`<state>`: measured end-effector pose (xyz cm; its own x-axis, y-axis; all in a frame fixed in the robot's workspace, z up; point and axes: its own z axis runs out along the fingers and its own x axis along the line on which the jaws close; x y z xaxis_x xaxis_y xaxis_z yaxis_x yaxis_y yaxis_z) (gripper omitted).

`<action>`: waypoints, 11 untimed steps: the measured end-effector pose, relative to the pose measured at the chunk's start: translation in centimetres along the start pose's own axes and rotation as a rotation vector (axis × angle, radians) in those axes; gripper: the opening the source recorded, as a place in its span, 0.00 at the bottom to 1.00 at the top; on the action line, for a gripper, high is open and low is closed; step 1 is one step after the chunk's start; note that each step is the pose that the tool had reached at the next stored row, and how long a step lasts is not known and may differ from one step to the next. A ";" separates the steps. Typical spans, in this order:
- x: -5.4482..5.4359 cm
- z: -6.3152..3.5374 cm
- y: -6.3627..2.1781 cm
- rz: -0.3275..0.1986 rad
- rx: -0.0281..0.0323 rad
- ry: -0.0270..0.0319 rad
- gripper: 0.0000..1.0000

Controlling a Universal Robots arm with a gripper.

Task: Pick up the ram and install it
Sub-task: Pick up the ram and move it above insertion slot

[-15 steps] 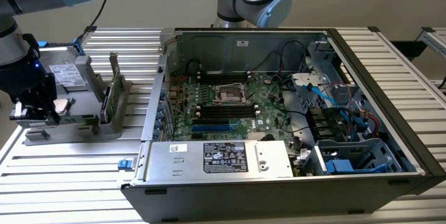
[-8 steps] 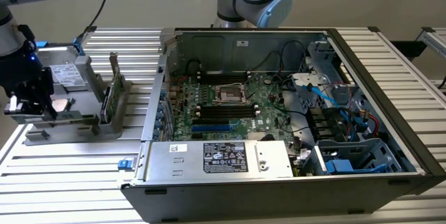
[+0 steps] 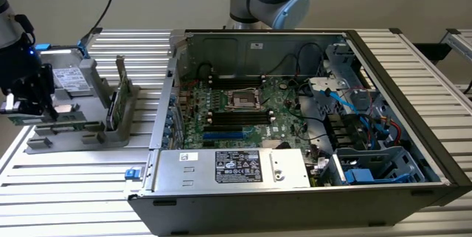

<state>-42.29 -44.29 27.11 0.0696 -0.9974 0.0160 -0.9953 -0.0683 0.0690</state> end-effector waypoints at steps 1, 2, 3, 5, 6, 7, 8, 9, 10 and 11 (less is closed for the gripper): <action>0.0 -0.29 -0.13 0.000 -0.0016 0.0000 0.14; 0.0 -0.59 -0.27 0.000 -0.0032 -0.0001 0.14; 0.0 -0.90 -0.45 0.000 -0.0049 -0.0003 0.14; 0.1 -1.48 -0.81 0.000 -0.0090 -0.0006 0.14; 0.1 -1.79 -1.02 0.000 -0.0114 -0.0008 0.14; 0.1 -2.09 -1.24 0.000 -0.0139 -0.0009 0.14; 0.2 -2.42 -1.48 0.000 -0.0165 -0.0011 0.14; 0.2 -2.73 -1.72 0.000 -0.0191 -0.0013 0.14; 0.2 -3.05 -1.97 -0.001 -0.0217 -0.0014 0.14; 0.2 -3.37 -2.23 -0.001 -0.0246 -0.0016 0.14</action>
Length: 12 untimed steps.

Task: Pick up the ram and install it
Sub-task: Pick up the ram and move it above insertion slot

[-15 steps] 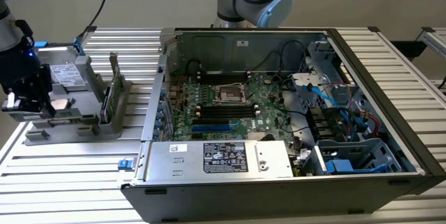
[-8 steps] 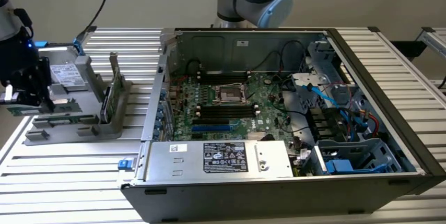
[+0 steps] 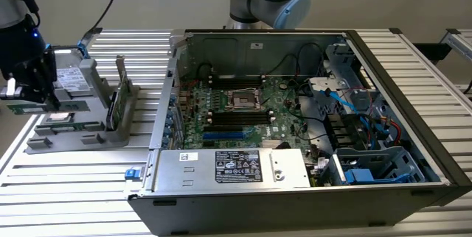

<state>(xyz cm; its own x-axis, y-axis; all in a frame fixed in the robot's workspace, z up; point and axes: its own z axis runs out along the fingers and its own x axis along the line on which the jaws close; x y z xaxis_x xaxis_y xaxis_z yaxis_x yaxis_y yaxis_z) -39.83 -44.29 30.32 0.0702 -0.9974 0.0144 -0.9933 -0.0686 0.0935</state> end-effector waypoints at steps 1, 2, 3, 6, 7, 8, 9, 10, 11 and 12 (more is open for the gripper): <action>0.0 -0.28 -0.23 0.000 -0.0024 -0.0001 0.14; 0.0 -0.60 -0.50 0.000 -0.0053 -0.0003 0.14; 0.1 -0.88 -0.74 -0.001 -0.0081 -0.0005 0.14; 0.1 -1.73 -1.48 -0.002 -0.0167 -0.0010 0.14; 0.2 -2.00 -1.72 -0.002 -0.0195 -0.0012 0.14; 0.2 -2.29 -1.98 -0.002 -0.0223 -0.0013 0.14; 0.2 -2.59 -2.25 -0.002 -0.0251 -0.0016 0.14; 0.2 -2.88 -2.51 -0.003 -0.0276 -0.0017 0.14; 0.3 -3.17 -2.77 -0.003 -0.0300 -0.0019 0.14; 0.3 -3.50 -3.06 -0.003 -0.0325 -0.0020 0.14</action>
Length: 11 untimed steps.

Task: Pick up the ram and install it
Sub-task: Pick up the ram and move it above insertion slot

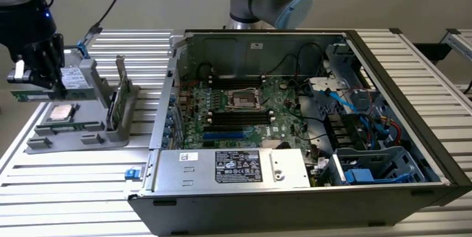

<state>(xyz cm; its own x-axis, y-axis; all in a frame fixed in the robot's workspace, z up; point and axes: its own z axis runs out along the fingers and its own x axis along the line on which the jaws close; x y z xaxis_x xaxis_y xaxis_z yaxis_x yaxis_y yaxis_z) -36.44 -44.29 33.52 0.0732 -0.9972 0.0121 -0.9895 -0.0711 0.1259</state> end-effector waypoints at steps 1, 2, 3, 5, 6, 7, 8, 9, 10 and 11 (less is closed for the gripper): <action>0.0 -0.30 -0.25 0.000 -0.0021 -0.0001 0.14; 0.1 -0.61 -0.53 -0.001 -0.0041 -0.0003 0.14; 0.1 -0.89 -0.82 -0.001 -0.0060 -0.0003 0.14; 0.1 -1.35 -1.50 -0.002 -0.0082 -0.0005 0.14; 0.2 -1.51 -1.87 -0.002 -0.0089 -0.0005 0.14; 0.2 -1.67 -2.22 -0.002 -0.0095 -0.0004 0.14; 0.2 -1.84 -2.62 -0.003 -0.0100 -0.0003 0.14; 0.3 -1.99 -2.97 -0.004 -0.0104 -0.0003 0.14; 0.3 -2.15 -3.35 -0.004 -0.0108 -0.0002 0.14; 0.3 -2.31 -3.72 -0.005 -0.0112 -0.0002 0.14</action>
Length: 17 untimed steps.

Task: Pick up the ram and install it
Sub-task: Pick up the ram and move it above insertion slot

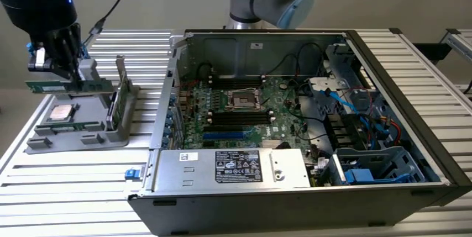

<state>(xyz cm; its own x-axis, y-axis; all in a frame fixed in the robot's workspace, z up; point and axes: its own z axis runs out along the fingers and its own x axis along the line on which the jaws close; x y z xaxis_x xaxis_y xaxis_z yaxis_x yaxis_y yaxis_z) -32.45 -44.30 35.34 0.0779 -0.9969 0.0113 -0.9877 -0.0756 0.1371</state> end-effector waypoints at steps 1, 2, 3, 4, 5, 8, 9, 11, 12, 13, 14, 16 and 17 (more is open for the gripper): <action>0.0 -0.17 -0.38 -0.001 -0.0003 0.0000 0.14; 0.1 -0.34 -0.75 -0.001 -0.0006 0.0001 0.14; 0.1 -0.52 -1.12 -0.002 -0.0008 0.0001 0.14; 0.1 -0.70 -1.49 -0.002 -0.0010 0.0002 0.14; 0.2 -0.87 -1.87 -0.003 -0.0012 0.0002 0.14; 0.3 -1.38 -2.96 -0.005 -0.0018 0.0004 0.14; 0.3 -1.55 -3.33 -0.005 -0.0020 0.0005 0.14; 0.4 -1.88 -4.05 -0.007 -0.0023 0.0007 0.14; 0.4 -2.04 -4.40 -0.007 -0.0025 0.0008 0.14; 0.4 -2.23 -4.78 -0.008 -0.0026 0.0008 0.14; 0.4 -2.40 -5.12 -0.008 -0.0026 0.0008 0.14; 0.5 -2.75 -5.80 -0.009 -0.0027 0.0009 0.14; 0.5 -2.94 -6.14 -0.010 -0.0026 0.0009 0.14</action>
<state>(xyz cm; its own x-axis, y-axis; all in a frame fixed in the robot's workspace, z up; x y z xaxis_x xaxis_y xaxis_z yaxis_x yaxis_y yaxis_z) -25.95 -44.31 37.42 0.0875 -0.9961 0.0108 -0.9865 -0.0852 0.1398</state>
